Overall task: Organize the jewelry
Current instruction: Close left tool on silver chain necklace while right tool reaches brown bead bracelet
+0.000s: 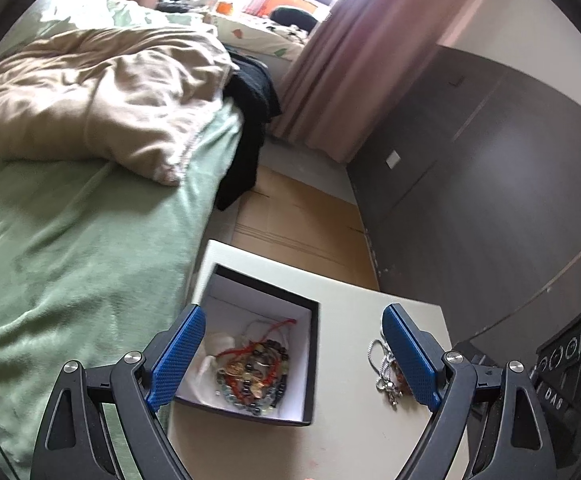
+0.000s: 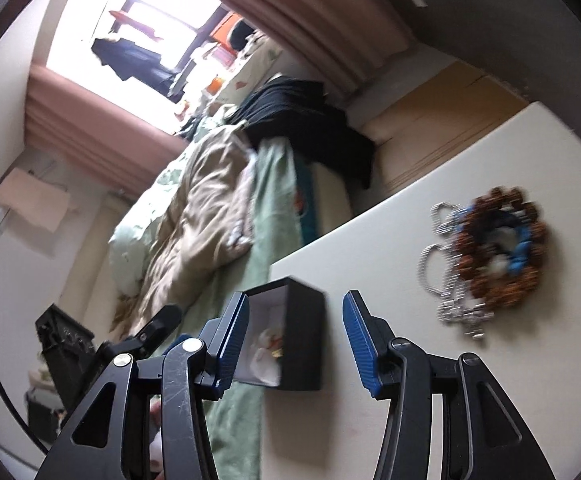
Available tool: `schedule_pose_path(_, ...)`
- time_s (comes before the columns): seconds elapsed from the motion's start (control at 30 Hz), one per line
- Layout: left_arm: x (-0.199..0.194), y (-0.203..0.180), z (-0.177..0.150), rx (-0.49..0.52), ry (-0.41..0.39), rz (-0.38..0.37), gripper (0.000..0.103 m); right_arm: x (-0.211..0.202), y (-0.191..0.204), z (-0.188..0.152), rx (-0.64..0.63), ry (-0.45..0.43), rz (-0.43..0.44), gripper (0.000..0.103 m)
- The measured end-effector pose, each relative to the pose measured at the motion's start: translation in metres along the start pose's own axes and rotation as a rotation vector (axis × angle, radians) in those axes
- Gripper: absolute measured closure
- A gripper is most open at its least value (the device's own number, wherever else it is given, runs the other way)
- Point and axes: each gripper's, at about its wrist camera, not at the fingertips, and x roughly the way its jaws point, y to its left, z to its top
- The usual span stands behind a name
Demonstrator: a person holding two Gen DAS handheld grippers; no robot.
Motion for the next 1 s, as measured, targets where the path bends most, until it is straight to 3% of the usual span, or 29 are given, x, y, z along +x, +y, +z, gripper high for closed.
schedule_pose_path(0.23,0.012,-0.031,-0.010,0.073,0.019,-0.025,0.013,-0.030,-0.029,0.016,0.052,-0.044,-0.051,0.053)
schedule_pose_path(0.57,0.030,-0.075,-0.020,0.198,0.042,-0.052,0.014,-0.045,-0.066,0.030,0.120,-0.033,-0.161,0.053)
schedule_pose_path(0.77,0.049,-0.107,-0.027,0.252,0.101,-0.074,0.027,-0.062,-0.086,0.041,0.165,-0.050,-0.208,0.053)
schedule_pose_path(1.0,0.080,-0.130,-0.042,0.300,0.205,-0.039,0.038,-0.069,-0.101,0.046,0.204,-0.033,-0.219,0.053)
